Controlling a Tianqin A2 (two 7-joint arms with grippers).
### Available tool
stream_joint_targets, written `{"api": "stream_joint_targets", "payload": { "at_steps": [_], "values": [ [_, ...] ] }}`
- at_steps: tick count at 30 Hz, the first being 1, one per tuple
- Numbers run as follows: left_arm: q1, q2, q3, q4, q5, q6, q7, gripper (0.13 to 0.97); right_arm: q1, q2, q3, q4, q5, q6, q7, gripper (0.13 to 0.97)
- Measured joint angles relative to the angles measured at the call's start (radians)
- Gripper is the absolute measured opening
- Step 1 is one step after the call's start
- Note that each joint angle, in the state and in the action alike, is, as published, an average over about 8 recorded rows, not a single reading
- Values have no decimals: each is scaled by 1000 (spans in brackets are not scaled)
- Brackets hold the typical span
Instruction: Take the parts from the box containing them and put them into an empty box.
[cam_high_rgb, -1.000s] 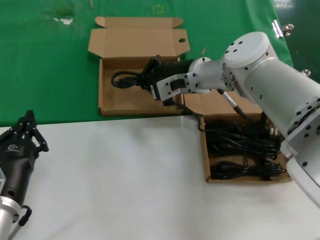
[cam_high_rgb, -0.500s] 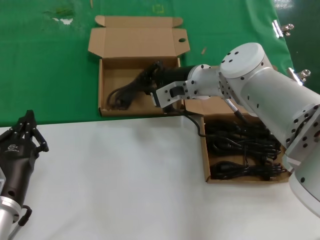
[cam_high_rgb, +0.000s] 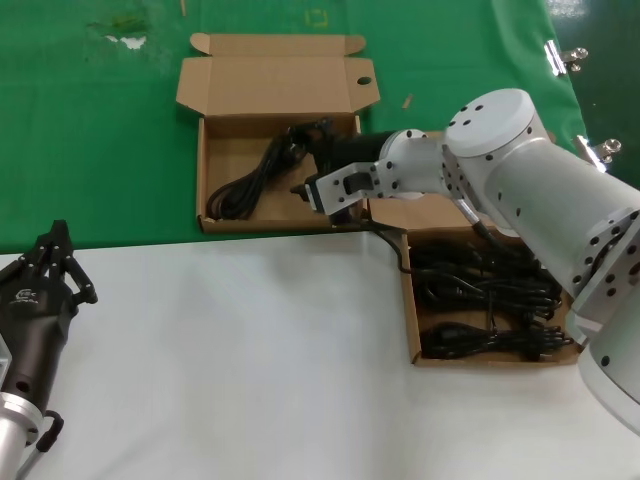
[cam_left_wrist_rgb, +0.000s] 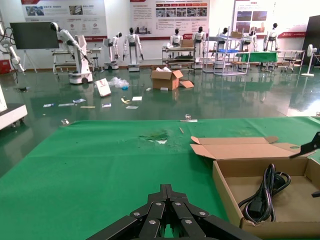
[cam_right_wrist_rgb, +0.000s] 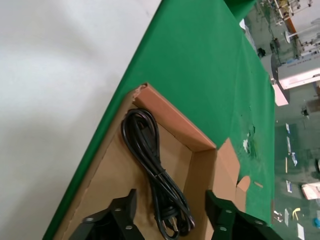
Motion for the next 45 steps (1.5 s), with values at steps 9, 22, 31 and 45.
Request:
{"api": "stream_joint_targets", "payload": {
  "at_steps": [9, 22, 31, 45],
  "values": [
    [0, 0, 0, 0, 0, 0, 0, 140, 15, 0, 137, -32, -34, -15, -45, 552],
    [0, 0, 0, 0, 0, 0, 0, 145, 25, 10, 302, -57, -109, -54, -76, 808],
    [0, 0, 0, 0, 0, 0, 0, 194, -72, 31, 361, 59, -124, -10, 17, 920],
    [0, 0, 0, 0, 0, 0, 0, 340, -313, 84, 504, 347, -161, 100, 249, 965]
  ]
}}
